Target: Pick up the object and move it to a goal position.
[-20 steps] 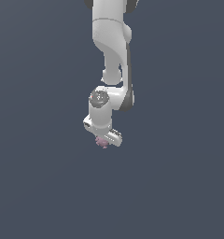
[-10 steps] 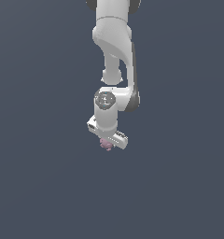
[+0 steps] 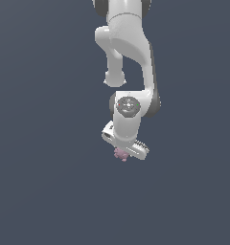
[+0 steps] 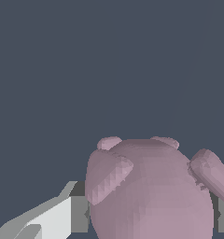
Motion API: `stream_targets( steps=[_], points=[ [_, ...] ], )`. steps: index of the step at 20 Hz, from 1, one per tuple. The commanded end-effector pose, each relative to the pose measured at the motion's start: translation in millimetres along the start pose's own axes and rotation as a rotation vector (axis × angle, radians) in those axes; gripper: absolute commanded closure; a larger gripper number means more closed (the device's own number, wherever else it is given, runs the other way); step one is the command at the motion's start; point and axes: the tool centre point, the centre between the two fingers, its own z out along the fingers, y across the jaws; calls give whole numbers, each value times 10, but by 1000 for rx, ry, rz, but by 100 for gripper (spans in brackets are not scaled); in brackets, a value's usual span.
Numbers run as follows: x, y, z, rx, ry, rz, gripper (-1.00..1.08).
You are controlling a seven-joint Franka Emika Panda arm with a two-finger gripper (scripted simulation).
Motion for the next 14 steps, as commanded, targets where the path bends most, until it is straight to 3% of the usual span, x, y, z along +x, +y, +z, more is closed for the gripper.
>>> stream_targets(
  steps=[1, 14],
  points=[
    [21, -210, -74, 0, 0, 0, 108],
    [132, -1053, -354, 0, 0, 1, 108]
  ],
)
